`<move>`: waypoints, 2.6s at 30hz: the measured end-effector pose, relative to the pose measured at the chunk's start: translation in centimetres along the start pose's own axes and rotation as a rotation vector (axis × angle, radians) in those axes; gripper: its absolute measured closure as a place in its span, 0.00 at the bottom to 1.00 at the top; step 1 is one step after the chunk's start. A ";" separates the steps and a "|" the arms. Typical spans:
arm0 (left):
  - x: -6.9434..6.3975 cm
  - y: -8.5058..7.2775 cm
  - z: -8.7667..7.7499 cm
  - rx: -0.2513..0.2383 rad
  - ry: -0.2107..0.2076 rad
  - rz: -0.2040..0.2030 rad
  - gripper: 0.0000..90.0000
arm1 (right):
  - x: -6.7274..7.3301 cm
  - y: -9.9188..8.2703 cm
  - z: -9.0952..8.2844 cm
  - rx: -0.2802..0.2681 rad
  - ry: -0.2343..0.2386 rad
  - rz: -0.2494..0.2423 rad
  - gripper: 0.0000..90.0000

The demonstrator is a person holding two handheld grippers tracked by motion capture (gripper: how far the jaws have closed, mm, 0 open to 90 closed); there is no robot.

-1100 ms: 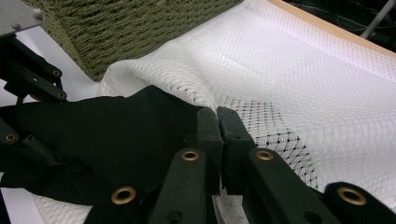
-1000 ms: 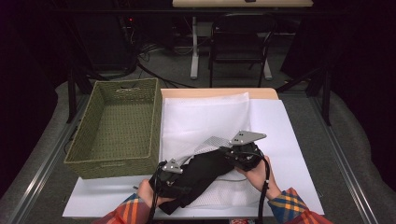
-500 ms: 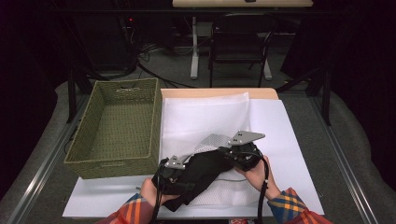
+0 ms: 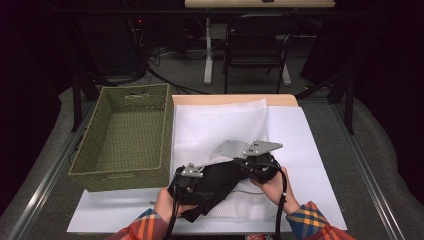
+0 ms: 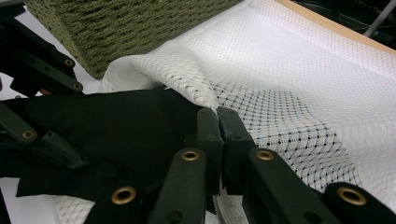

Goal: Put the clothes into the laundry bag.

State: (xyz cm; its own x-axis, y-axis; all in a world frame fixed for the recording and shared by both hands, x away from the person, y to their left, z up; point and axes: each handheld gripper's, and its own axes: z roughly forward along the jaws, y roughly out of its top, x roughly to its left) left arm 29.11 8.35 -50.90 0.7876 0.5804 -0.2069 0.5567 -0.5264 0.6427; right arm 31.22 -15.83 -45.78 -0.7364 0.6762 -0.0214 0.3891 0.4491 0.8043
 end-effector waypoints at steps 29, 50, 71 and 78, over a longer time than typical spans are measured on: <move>0.1 0.9 2.0 -0.042 0.020 0.030 0.62 | 0.2 -0.1 0.4 0.012 0.013 -0.009 0.99; 0.1 -1.0 0.1 0.047 0.013 0.078 0.17 | 0.2 -0.3 0.3 0.014 0.016 -0.003 0.98; -0.2 -1.9 1.2 0.056 -0.033 0.071 0.70 | 0.1 -0.3 0.3 0.018 0.013 0.002 0.98; -0.8 -1.4 0.9 0.026 -0.050 0.073 0.83 | 0.0 -0.4 0.4 0.018 0.015 0.002 0.98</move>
State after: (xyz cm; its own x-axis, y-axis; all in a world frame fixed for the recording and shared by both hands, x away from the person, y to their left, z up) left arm 27.95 8.10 -52.36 0.8383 0.5085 -0.1967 0.5032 -0.5828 0.6380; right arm 31.24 -15.76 -46.29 -0.7434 0.6688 -0.0107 0.4008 0.4582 0.7933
